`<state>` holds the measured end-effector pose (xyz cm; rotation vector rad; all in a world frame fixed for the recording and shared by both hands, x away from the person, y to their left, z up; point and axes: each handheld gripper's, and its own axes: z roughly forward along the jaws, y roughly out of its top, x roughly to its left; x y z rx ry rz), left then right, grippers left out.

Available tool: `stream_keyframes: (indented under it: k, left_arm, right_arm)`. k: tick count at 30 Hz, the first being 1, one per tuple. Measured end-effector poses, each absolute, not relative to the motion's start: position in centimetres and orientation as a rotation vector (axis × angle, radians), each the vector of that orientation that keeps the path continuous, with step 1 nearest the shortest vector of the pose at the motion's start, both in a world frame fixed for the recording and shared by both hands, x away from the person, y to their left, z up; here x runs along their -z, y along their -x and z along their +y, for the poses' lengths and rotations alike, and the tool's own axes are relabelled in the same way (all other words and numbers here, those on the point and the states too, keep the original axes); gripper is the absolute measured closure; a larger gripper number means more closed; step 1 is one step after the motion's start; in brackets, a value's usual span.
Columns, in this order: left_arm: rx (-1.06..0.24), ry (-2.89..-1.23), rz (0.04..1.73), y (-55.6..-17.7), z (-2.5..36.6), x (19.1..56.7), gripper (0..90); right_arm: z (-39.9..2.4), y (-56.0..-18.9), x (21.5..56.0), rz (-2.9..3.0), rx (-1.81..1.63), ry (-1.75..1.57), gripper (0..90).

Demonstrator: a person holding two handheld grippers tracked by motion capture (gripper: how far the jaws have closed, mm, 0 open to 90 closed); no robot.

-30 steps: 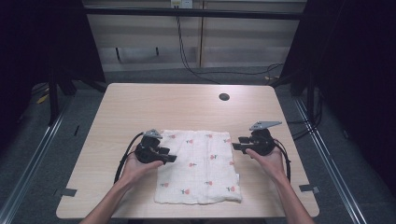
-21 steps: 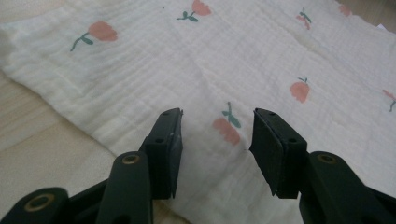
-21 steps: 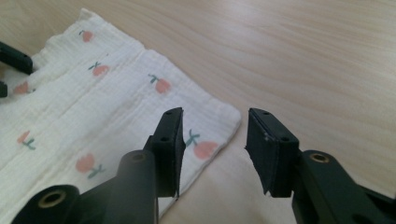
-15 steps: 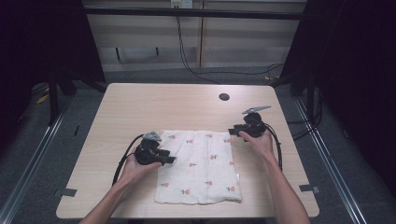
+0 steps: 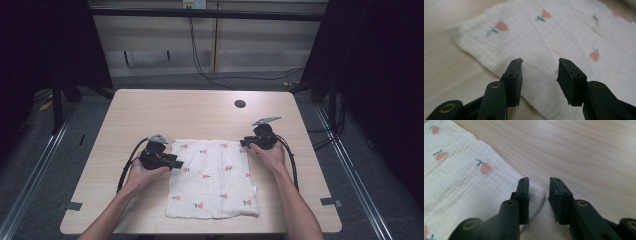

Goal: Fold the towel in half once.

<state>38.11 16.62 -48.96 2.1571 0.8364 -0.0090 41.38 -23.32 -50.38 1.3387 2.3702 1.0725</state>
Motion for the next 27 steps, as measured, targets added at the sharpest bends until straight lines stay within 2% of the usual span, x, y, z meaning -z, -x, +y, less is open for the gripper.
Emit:
stream_keyframes:
  k: [1,4,12,22,25,27]
  left_arm:
    - [-0.01,-2.157,0.841,-38.6,16.9,48.9,58.4]
    - [-0.064,-2.12,0.893,-39.9,17.8,48.9,61.1]
    - [-0.101,-2.051,1.041,-42.3,18.7,50.2,64.3]
    - [-0.107,-2.1,1.009,-44.5,16.8,50.3,64.4]
    - [-0.127,-2.104,1.004,-44.8,16.3,50.4,70.5]
    - [-0.134,-2.119,0.974,-44.8,16.0,50.5,81.6]
  right_arm:
    - [-23.2,-41.3,50.4,2.375,-1.062,-1.328,79.3]
    - [-23.0,-41.2,50.3,2.369,-1.034,-1.32,86.1]
    - [-23.3,-41.2,50.4,2.369,-1.056,-1.345,87.4]
    - [-23.5,-41.1,50.5,2.356,-1.091,-1.364,87.3]
    - [-23.6,-41.1,50.6,2.355,-1.103,-1.381,87.3]
    - [-23.7,-41.1,50.6,2.354,-1.109,-1.384,87.3]
